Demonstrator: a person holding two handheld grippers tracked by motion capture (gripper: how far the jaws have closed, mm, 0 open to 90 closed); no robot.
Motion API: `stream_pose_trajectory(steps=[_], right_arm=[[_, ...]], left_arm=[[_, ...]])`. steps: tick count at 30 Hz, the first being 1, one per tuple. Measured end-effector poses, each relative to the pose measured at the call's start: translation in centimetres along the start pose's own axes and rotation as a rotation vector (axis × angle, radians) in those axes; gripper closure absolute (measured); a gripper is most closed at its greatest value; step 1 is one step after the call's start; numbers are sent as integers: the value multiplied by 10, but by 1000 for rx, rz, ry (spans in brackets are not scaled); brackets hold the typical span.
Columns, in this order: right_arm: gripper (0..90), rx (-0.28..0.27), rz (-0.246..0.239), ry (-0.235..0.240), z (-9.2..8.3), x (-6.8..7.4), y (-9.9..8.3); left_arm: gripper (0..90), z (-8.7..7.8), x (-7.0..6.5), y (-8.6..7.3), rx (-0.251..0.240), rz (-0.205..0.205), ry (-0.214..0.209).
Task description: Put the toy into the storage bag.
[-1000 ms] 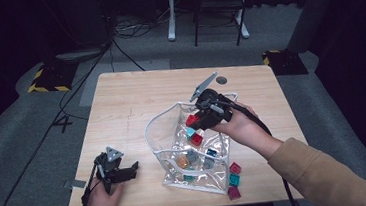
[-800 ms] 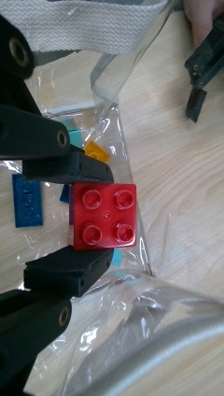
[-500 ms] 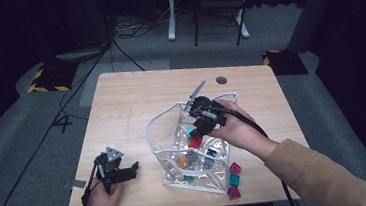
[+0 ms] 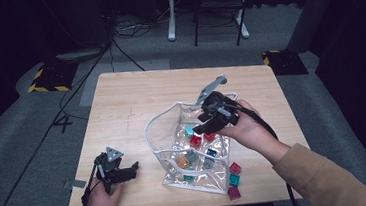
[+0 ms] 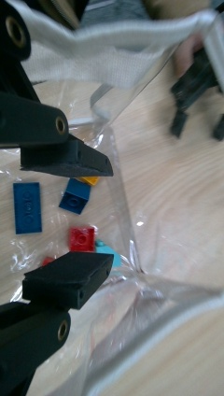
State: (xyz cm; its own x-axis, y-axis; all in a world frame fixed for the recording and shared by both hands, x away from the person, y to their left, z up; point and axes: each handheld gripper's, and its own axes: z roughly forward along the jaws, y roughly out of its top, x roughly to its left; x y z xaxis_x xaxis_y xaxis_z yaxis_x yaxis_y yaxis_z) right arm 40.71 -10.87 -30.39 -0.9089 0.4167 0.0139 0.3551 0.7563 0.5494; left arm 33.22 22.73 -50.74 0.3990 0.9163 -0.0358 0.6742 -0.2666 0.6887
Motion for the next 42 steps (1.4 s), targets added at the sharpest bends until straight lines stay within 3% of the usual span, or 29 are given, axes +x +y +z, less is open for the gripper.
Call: stream_pose_trajectory(steps=[3,8,15,19,28,42], right_arm=[[486,-98,20,-3,-22,-1,-15],[485,-208,56,-10,-49,-2,-45],[449,-283,97,-48,-73,-3,-84],[441,-293,119,-65,-75,-4,-104],[429,-248,177,-86,-52,-3,-148],[426,-141,247,-72,18,0,-199]], left_arm=[[152,0,0,0,0,0,0],[152,0,0,0,0,0,1],[152,0,0,0,0,0,1],[152,0,0,0,0,0,0],[152,0,0,0,0,-1,0],[152,0,0,0,0,0,0]])
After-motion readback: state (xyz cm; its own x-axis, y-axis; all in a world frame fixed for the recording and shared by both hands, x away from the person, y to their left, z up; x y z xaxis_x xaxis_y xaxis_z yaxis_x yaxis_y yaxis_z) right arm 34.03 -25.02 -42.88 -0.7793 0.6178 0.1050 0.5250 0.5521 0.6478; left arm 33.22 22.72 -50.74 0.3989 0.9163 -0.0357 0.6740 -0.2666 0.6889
